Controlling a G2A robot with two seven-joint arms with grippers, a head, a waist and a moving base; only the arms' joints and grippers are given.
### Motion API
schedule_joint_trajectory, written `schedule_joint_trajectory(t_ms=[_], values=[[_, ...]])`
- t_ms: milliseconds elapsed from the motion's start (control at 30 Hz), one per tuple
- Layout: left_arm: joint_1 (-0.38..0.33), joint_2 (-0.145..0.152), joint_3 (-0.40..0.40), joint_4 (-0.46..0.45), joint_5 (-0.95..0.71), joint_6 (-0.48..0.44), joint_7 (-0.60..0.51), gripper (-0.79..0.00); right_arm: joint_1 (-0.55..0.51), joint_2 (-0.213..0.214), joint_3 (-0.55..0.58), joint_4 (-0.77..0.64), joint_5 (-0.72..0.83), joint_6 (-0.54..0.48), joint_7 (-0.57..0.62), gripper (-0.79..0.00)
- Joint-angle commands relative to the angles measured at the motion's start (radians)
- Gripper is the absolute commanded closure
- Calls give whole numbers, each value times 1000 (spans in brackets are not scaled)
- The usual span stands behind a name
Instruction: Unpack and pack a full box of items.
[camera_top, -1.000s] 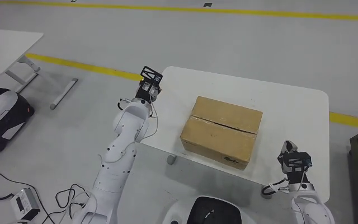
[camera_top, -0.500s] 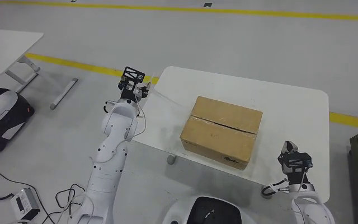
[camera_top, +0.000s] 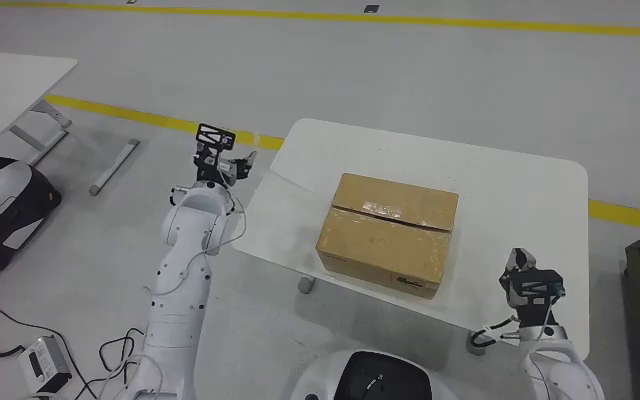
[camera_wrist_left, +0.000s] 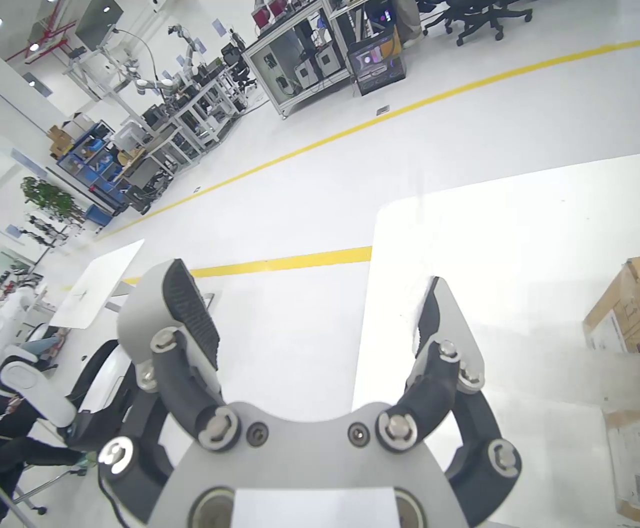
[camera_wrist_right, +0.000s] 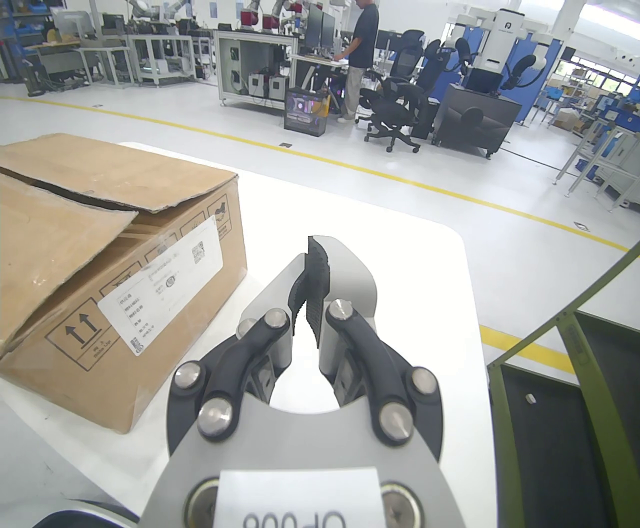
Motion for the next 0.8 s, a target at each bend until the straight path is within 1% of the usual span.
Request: schedule_joint_trajectory(t_ms=[0, 133, 233, 333, 467, 600, 667, 733, 767], values=[[4, 0, 7, -4, -1, 3, 1, -785, 2, 0, -7, -23, 14, -27, -3, 0], [7, 0, 17, -3, -3, 8, 3, -785, 19, -4, -49, -68, 11, -74, 5, 0], [8, 1, 24, -1, -4, 10, 8, -785, 55, -10, -102, -63, 4, -106, 30, 0], [9, 2, 27, 2, -10, 11, 12, -785, 107, -20, -169, -17, -23, -105, 67, 0], [11, 3, 27, 1, -29, 10, 15, -785, 186, -37, -235, 80, -11, -101, 132, 0], [14, 4, 1, -1, -92, -3, 18, -785, 243, -51, -264, 154, 30, -84, 193, 0], [13, 6, -17, 2, -129, -14, 20, -785, 258, -55, -271, 171, 37, -79, 204, 0], [7, 4, -41, 18, -270, -41, 19, -785, 267, -57, -272, 185, 47, -80, 216, 0], [5, 5, -56, 23, -293, -48, 10, -785, 272, -57, -273, 191, 49, -83, 225, 0]])
